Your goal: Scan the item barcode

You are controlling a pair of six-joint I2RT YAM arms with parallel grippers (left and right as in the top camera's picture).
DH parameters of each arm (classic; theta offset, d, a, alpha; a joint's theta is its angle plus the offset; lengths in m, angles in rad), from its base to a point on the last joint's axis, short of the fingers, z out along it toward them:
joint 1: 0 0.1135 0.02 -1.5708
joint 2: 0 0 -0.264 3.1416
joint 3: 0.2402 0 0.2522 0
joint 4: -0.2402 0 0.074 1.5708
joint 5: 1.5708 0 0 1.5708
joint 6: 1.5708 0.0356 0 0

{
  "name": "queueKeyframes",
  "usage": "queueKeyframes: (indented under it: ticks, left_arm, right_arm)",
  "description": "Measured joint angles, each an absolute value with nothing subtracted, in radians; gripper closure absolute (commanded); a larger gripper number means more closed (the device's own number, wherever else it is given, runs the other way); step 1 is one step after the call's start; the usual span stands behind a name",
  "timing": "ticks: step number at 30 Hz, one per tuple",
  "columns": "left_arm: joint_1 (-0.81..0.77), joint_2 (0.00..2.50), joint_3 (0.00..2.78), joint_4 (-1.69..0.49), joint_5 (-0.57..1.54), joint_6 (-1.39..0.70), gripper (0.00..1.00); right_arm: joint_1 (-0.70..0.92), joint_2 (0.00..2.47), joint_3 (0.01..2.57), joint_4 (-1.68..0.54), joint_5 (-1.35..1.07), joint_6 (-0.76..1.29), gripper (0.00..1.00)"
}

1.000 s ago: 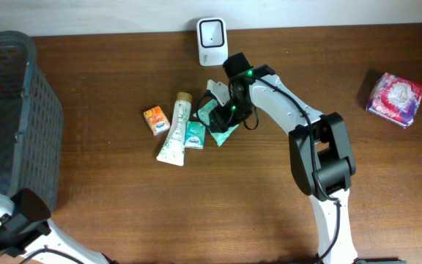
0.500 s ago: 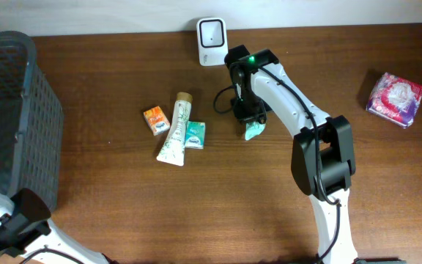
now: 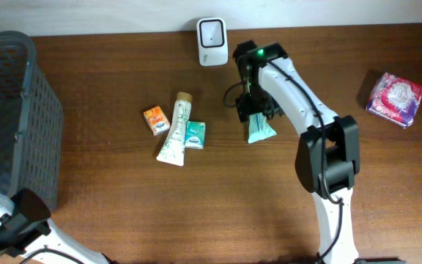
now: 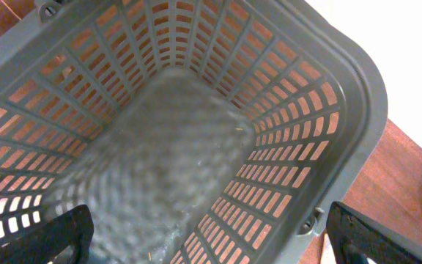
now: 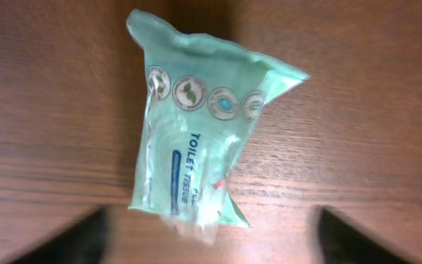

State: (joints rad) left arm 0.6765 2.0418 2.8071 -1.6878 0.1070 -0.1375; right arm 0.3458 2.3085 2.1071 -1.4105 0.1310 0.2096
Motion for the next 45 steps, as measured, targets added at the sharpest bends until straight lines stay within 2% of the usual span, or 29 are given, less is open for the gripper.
queueKeyframes:
  ticks: [2, 4, 6, 9, 14, 15, 16, 21, 24, 26, 27, 37, 39, 45]
  left_arm:
    - [0.677, 2.042, 2.807, -1.687, 0.107, -0.138, 0.01]
    - [0.677, 2.042, 2.807, -1.687, 0.107, -0.138, 0.01]
    - [0.677, 2.042, 2.807, -1.687, 0.107, -0.138, 0.01]
    - [0.677, 2.042, 2.807, -1.687, 0.107, -0.138, 0.01]
    - [0.677, 2.042, 2.807, -1.687, 0.107, -0.138, 0.01]
    - [0.677, 2.042, 2.807, -1.687, 0.107, -0.138, 0.01]
    - [0.677, 2.042, 2.807, -1.687, 0.107, -0.138, 0.01]
    - [0.677, 2.042, 2.807, -1.687, 0.107, -0.138, 0.01]
    - [0.677, 2.042, 2.807, -1.687, 0.107, -0.138, 0.01]
    - [0.677, 2.042, 2.807, -1.687, 0.107, -0.138, 0.01]
    - [0.677, 2.042, 2.807, -1.687, 0.107, -0.138, 0.01]
    - [0.677, 2.042, 2.807, -1.687, 0.107, -0.138, 0.01]
    - [0.677, 2.042, 2.807, -1.687, 0.107, -0.138, 0.01]
    - [0.677, 2.042, 2.807, -1.687, 0.107, -0.138, 0.01]
  right_arm:
    - [0.353, 2.308, 2.144, -1.422, 0.114, 0.215, 0.75]
    - [0.382, 2.308, 2.144, -1.407, 0.104, 0.216, 0.86]
    - [0.428, 2.308, 2.143, -1.374, 0.108, 0.213, 0.92]
    - [0.470, 2.308, 2.135, -1.329, 0.127, 0.214, 0.95]
    - [0.452, 2.308, 2.000, -1.253, 0.197, 0.229, 0.92]
    - [0.442, 2.308, 1.974, -1.239, 0.204, 0.237, 0.83]
    - [0.429, 2.308, 1.961, -1.236, 0.209, 0.246, 0.82]
    - [0.360, 2.308, 1.925, -1.195, 0.224, 0.263, 0.81]
    - [0.341, 2.308, 1.910, -1.188, 0.224, 0.260, 0.73]
    - [0.337, 2.308, 1.914, -1.230, 0.228, 0.257, 0.52]
    - [0.337, 2.308, 1.930, -1.252, 0.231, 0.254, 0.50]
    - [0.337, 2.308, 1.991, -1.299, 0.344, 0.255, 0.51]
    - [0.337, 2.308, 1.975, -1.275, 0.344, 0.255, 0.55]
    - [0.335, 2.304, 1.855, -1.149, 0.377, 0.258, 0.55]
